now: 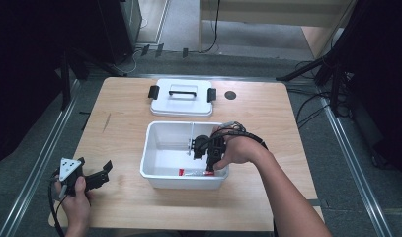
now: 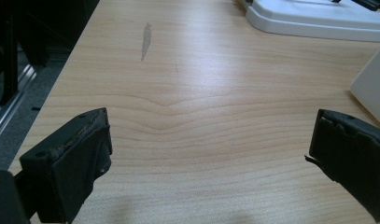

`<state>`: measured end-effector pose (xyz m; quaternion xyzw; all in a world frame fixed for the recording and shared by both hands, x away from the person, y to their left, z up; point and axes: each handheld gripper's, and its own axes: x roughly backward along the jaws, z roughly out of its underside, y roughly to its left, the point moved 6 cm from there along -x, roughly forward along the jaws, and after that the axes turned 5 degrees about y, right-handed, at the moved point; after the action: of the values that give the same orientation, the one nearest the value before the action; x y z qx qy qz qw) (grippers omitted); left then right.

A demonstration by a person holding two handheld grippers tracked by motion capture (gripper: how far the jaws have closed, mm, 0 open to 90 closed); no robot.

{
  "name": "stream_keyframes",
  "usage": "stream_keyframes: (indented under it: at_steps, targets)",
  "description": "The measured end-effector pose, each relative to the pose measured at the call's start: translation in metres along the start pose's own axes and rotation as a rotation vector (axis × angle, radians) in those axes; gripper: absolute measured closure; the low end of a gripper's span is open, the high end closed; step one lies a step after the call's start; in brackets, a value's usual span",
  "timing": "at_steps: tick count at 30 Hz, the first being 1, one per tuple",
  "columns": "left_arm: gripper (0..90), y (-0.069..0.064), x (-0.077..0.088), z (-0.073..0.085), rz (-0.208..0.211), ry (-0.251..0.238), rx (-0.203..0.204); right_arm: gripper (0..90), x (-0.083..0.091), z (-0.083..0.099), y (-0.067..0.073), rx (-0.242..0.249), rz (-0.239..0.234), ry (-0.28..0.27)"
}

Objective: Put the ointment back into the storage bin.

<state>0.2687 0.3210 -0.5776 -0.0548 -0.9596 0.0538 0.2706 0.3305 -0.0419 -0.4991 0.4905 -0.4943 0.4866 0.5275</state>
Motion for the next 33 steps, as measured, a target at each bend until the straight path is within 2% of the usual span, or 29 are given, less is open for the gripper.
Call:
stream_keyframes:
  at_steps: [7,9,14,19,25,27,33]
  targets:
    - [0.0,0.000,0.000,0.000,-0.003,0.003,-0.003,78.3,0.009,0.003,-0.001,-0.019,0.008,-0.022]
    - [0.0,0.000,0.000,0.000,-0.003,0.002,-0.004,79.6,0.014,0.003,-0.002,-0.019,0.010,-0.045]
    - [0.0,0.000,0.000,0.000,-0.003,0.000,-0.003,80.5,0.025,0.005,-0.001,-0.030,0.014,-0.062]
    - [0.0,0.000,0.000,0.000,0.004,0.004,-0.002,81.0,0.041,0.008,0.000,-0.038,0.007,-0.109]
    - [0.0,-0.001,0.000,0.000,-0.001,-0.001,-0.007,81.1,0.051,0.012,-0.001,-0.062,0.017,-0.125]
    - [0.0,0.000,0.000,0.000,-0.001,0.000,-0.007,81.1,0.056,0.016,-0.001,-0.056,0.021,-0.141]
    - [0.0,-0.001,0.000,0.000,-0.005,0.002,-0.009,81.3,0.074,0.032,-0.001,-0.097,0.030,-0.176]
